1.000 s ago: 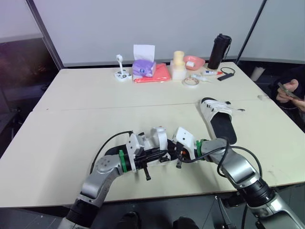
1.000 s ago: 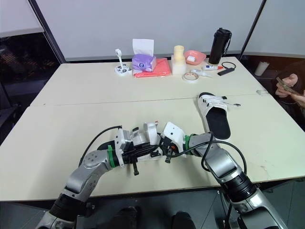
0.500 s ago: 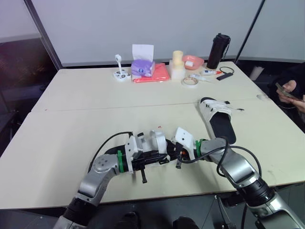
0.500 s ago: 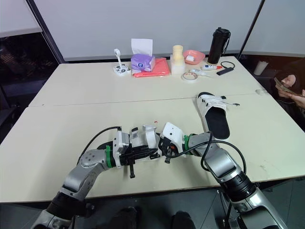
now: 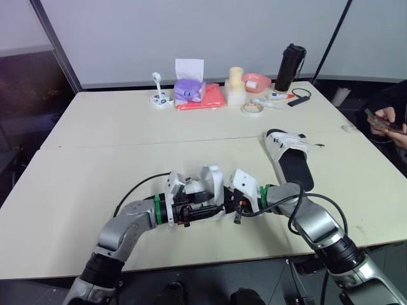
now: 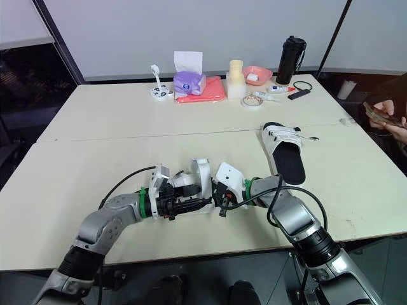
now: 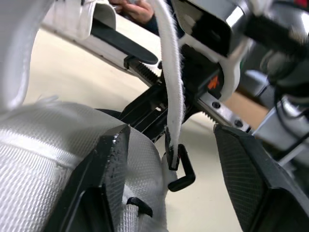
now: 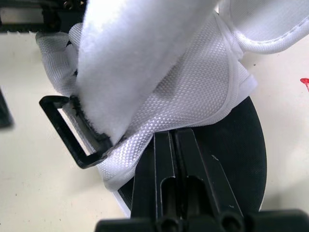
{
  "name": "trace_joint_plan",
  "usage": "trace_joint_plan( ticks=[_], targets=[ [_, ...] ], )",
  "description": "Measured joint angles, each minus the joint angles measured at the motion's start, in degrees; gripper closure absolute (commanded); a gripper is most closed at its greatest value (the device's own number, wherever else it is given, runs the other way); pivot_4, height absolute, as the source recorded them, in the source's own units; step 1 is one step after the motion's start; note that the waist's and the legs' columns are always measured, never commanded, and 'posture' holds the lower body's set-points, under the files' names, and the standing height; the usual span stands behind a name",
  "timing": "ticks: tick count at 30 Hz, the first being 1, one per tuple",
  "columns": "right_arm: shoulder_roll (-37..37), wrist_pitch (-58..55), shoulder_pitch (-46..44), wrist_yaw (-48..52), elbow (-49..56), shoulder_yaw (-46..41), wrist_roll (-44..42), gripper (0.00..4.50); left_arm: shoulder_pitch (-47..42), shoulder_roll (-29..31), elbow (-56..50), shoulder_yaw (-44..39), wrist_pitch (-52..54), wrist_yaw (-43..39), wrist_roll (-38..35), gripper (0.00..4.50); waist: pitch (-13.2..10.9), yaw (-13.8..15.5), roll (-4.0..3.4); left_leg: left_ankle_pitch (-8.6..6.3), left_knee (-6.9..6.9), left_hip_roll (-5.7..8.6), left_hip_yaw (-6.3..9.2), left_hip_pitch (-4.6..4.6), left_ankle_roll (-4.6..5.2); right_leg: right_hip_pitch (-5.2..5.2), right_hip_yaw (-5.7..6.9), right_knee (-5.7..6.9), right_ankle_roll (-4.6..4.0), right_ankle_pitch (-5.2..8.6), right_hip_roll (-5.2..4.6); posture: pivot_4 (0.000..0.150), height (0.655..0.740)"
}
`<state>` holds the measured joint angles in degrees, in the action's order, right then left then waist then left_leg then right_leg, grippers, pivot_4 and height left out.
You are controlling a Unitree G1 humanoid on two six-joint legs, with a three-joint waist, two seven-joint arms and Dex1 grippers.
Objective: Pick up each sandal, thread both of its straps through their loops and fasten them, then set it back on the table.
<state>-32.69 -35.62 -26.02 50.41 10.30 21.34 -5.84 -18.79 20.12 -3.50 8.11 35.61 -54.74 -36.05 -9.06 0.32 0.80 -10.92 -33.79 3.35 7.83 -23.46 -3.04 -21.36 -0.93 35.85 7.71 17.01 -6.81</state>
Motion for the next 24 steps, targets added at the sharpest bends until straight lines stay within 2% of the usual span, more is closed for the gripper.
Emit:
trace_joint_plan(
  ticks=[9, 23, 24],
  targets=[
    [0.04, 1.00, -0.06, 0.02, -0.50, 0.13, 0.02, 4.50, -5.11, -1.50, 0.02, -5.35, 11.75, 4.45, -7.96, 1.62, -0.04, -0.06, 0.04, 0.00, -0.01, 0.05, -0.02, 0.00, 0.00, 0.00, -0.01, 0.03, 0.01, -0.01, 0.01, 0.150, 0.7400],
    [0.07, 1.20, -0.07, -0.04, -0.66, 0.11, 0.07, 4.50, -7.84, -2.18, -0.09, -5.30, 14.49, 5.73, -8.36, 1.62, -0.06, -0.05, 0.06, 0.00, -0.01, 0.06, -0.06, 0.00, -0.01, 0.00, -0.01, 0.03, 0.00, -0.01, 0.01, 0.150, 0.7400],
    [0.07, 1.23, -0.07, -0.05, -0.66, 0.11, 0.07, 4.50, -7.84, -1.71, -0.20, -5.06, 14.62, 5.33, -8.31, 1.85, -0.07, -0.05, 0.06, 0.00, -0.01, 0.07, -0.07, 0.00, -0.01, 0.00, -0.01, 0.03, 0.00, -0.01, 0.01, 0.150, 0.7400]
  ],
)
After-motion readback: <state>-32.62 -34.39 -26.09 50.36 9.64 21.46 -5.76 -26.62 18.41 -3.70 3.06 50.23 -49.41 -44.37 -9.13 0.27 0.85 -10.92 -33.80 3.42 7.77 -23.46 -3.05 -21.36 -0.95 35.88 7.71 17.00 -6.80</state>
